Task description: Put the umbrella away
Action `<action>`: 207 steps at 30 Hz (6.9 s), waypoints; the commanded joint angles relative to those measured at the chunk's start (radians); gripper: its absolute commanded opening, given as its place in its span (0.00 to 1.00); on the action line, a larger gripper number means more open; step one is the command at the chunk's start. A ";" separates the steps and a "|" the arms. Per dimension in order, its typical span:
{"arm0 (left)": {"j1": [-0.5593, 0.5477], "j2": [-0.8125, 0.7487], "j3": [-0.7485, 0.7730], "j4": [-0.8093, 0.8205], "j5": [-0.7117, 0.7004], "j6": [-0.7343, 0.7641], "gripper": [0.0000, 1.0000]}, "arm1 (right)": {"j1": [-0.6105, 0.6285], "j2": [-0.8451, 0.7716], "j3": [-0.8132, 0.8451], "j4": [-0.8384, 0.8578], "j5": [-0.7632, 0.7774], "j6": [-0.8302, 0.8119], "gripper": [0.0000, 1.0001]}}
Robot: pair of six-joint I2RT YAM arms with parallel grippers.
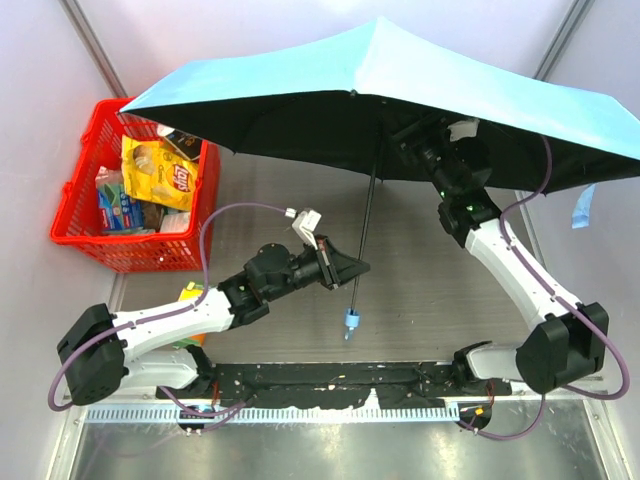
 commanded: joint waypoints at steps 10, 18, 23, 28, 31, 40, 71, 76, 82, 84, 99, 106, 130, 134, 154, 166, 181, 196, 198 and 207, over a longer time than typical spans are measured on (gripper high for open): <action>-0.020 -0.002 0.000 0.026 -0.020 -0.001 0.00 | -0.019 0.132 0.136 0.311 -0.010 0.106 0.54; -0.022 -0.012 -0.009 0.006 -0.027 0.005 0.00 | -0.021 0.121 0.135 0.276 0.021 0.093 0.39; -0.020 -0.021 -0.016 -0.023 -0.066 0.007 0.00 | -0.021 0.109 0.171 0.127 0.056 0.091 0.01; -0.022 -0.020 0.003 -0.069 -0.119 0.012 0.00 | -0.021 0.101 0.205 0.029 0.051 0.068 0.01; -0.020 -0.018 0.019 -0.092 -0.140 0.016 0.00 | -0.022 0.092 0.193 0.036 0.037 0.080 0.01; -0.016 -0.018 0.043 -0.128 -0.174 0.044 0.00 | -0.022 0.061 0.150 0.096 -0.041 0.116 0.01; 0.084 -0.012 0.077 -0.028 0.061 -0.002 0.00 | -0.002 -0.103 -0.037 0.037 -0.368 -0.036 0.01; 0.107 -0.006 0.105 -0.031 -0.016 -0.084 0.00 | 0.002 -0.140 -0.259 0.170 -0.346 0.082 0.01; 0.124 -0.005 0.218 -0.114 -0.054 -0.031 0.00 | 0.134 -0.215 -0.321 0.069 -0.270 0.091 0.01; 0.124 -0.005 0.249 -0.111 -0.053 -0.019 0.00 | 0.201 -0.255 -0.309 0.011 -0.196 0.062 0.01; 0.124 -0.156 0.269 -0.202 0.013 -0.040 0.00 | 0.314 -0.208 -0.212 -0.051 -0.051 -0.076 0.10; 0.124 -0.204 0.080 -0.110 0.049 -0.126 0.00 | 0.148 -0.030 -0.001 0.009 -0.282 -0.032 0.83; 0.124 -0.166 -0.044 -0.042 0.088 -0.171 0.00 | -0.042 0.221 0.073 0.255 -0.251 0.077 0.60; 0.124 -0.158 -0.055 -0.040 0.090 -0.177 0.00 | -0.064 0.219 0.060 0.305 -0.251 0.108 0.39; 0.090 -0.003 -0.030 -0.029 0.234 -0.249 0.35 | -0.070 0.124 0.072 0.311 -0.277 0.004 0.01; 0.284 0.086 0.273 -0.180 0.196 -0.154 0.00 | 0.004 0.103 0.106 0.000 -0.248 -0.246 0.01; 0.351 0.330 0.419 0.060 0.352 -0.337 0.00 | 0.194 -0.115 -0.379 0.133 -0.191 -0.073 0.01; 0.300 0.112 0.151 -0.083 0.317 -0.150 0.55 | 0.052 0.010 -0.250 0.325 -0.245 -0.084 0.01; 0.279 0.042 0.084 -0.103 0.299 -0.085 0.58 | 0.021 0.033 -0.227 0.320 -0.283 -0.104 0.01; 0.257 -0.460 -0.004 -0.551 -0.066 0.263 0.56 | -0.005 0.063 0.142 -0.177 -0.421 -0.280 0.01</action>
